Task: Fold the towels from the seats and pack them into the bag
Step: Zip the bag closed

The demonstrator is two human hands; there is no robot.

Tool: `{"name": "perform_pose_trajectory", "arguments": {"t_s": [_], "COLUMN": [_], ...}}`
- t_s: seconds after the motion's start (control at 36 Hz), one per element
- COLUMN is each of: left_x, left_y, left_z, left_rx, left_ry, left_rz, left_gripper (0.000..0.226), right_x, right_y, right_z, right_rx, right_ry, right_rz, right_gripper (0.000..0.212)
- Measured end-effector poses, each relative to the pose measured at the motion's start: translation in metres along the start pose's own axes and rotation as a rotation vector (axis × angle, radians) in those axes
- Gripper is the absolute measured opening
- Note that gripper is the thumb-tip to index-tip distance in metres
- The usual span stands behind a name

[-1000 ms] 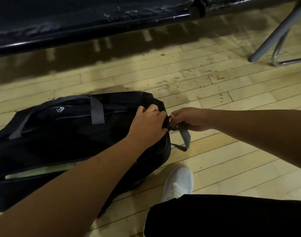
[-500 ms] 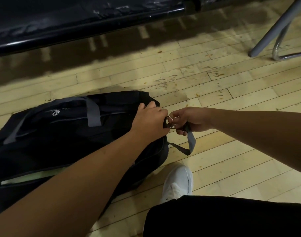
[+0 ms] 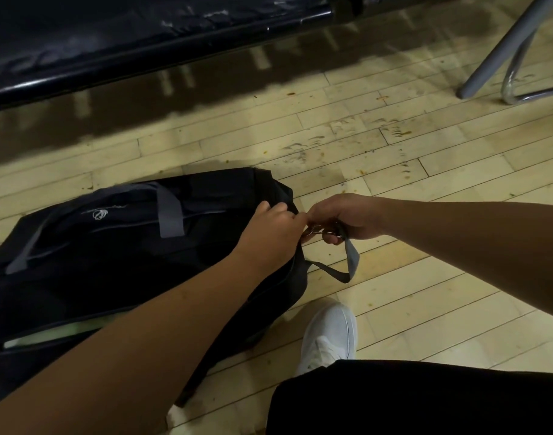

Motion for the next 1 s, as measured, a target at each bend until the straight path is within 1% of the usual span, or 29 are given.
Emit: {"name": "perform_pose_trajectory", "arguments": {"t_s": [0.08, 0.14, 0.19, 0.25, 0.33, 0.42, 0.5, 0.53, 0.56, 0.61, 0.64, 0.72, 0.78, 0.86, 1.0], "left_x": [0.002, 0.006, 0.011, 0.009, 0.004, 0.003, -0.006, -0.009, -0.011, -0.013, -0.013, -0.006, -0.002, 0.008, 0.026], "left_y": [-0.002, -0.004, -0.005, -0.007, -0.009, -0.007, -0.002, 0.001, 0.003, 0.006, 0.006, 0.009, 0.014, 0.019, 0.037], "left_z": [0.000, -0.004, -0.011, -0.013, -0.013, -0.023, -0.032, -0.032, -0.030, -0.029, -0.033, -0.048, -0.055, -0.058, -0.071], "left_rx": [0.029, 0.105, 0.216, 0.289, 0.343, 0.457, 0.550, 0.554, 0.547, 0.551, 0.575, 0.686, 0.709, 0.671, 0.585], "left_ry": [0.021, 0.030, 0.113, 0.211, 0.235, 0.332, 0.440, 0.450, 0.457, 0.490, 0.531, 0.728, 0.779, 0.758, 0.651], "left_rz": [0.006, 0.007, -0.040, -0.128, -0.210, -0.257, -0.389, -0.449, -0.508, -0.571, -0.565, -0.469, -0.439, -0.452, -0.426], "left_gripper": [0.020, 0.013, 0.009, 0.006, 0.016, 0.022, 0.016, 0.019, 0.026, 0.037, 0.036, 0.019, 0.017, 0.015, 0.015], "right_x": [0.000, 0.000, 0.001, 0.003, 0.003, 0.004, 0.005, 0.003, 0.001, -0.002, -0.003, -0.006, -0.008, -0.001, 0.014], "right_y": [-0.002, -0.004, -0.007, -0.008, -0.007, -0.006, -0.007, -0.007, -0.007, -0.008, -0.009, -0.009, -0.009, -0.005, -0.002], "right_z": [0.000, 0.002, 0.004, 0.008, 0.010, 0.010, 0.009, 0.008, 0.008, 0.006, 0.006, 0.002, -0.001, -0.001, 0.004], "right_rx": [0.009, 0.011, 0.010, 0.009, 0.022, 0.055, 0.067, 0.067, 0.069, 0.079, 0.077, 0.058, 0.044, 0.022, -0.022], "right_ry": [0.011, 0.015, 0.011, -0.001, 0.014, 0.000, 0.011, 0.050, 0.108, 0.190, 0.200, 0.196, 0.198, 0.183, 0.208], "right_rz": [0.014, 0.014, 0.017, 0.025, 0.040, 0.079, 0.096, 0.092, 0.090, 0.095, 0.100, 0.089, 0.075, 0.127, 0.274], "right_gripper": [0.017, 0.018, 0.021, 0.022, 0.020, 0.019, 0.022, 0.025, 0.028, 0.030, 0.030, 0.028, 0.028, 0.027, 0.026]}}
Point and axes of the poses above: each hand's wrist, its own y-axis away from the middle knuckle, its own x-axis out of the back of the hand, z = x × y, the point moved 10 cm from there along -y, towards the middle knuckle, and after that the axes turned 9 degrees about -y, right-handed, at the moved point
